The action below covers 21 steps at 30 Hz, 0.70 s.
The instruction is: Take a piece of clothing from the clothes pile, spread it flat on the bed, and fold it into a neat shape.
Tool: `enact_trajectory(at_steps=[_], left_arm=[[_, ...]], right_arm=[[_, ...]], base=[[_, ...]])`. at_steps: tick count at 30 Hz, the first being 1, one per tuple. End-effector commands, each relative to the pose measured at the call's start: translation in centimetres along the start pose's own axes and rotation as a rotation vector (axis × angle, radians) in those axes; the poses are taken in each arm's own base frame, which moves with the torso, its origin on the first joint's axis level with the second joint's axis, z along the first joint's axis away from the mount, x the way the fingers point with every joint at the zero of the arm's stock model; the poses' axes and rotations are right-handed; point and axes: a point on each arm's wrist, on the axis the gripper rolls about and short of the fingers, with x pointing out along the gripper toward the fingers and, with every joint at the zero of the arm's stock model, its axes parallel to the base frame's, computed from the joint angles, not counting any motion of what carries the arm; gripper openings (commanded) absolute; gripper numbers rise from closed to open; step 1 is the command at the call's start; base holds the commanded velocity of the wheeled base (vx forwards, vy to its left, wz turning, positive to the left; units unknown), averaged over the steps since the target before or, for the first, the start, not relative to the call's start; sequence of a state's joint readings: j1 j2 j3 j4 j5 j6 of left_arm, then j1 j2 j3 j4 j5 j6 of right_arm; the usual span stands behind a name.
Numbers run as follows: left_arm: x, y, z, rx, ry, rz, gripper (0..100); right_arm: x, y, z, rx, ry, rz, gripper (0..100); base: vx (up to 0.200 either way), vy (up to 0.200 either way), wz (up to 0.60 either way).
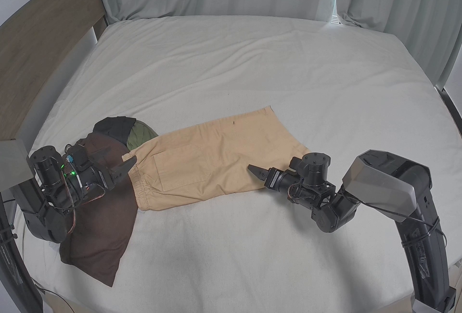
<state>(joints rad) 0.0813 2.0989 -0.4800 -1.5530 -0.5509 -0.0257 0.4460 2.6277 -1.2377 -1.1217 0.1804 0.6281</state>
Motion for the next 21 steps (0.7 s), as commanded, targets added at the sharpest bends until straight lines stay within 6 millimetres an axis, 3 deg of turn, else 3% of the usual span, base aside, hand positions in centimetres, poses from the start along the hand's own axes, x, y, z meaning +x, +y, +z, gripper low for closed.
enact_trajectory(at_steps=[1, 5, 6, 21], left_arm=[[0.0, 0.0, -0.08, -0.001, 0.001, 0.0, 100], [0.0, 0.0, -0.08, -0.001, 0.001, 0.0, 100], [0.0, 0.0, -0.08, -0.001, 0.001, 0.0, 100], [0.01, 0.01, -0.13, -0.003, 0.003, 0.0, 100]], right_arm=[[0.19, -0.48, -0.47, 0.002, 0.003, -0.016, 100], [0.25, -0.78, -0.47, 0.004, 0.001, -0.032, 100], [0.25, -0.78, -0.47, 0.004, 0.001, -0.032, 0], [0.23, -1.02, -0.63, 0.004, -0.001, -0.045, 0]], base=[[0.0, 0.0, 0.0], [0.0, 0.0, 0.0], [0.0, 0.0, 0.0], [0.0, 0.0, 0.0]])
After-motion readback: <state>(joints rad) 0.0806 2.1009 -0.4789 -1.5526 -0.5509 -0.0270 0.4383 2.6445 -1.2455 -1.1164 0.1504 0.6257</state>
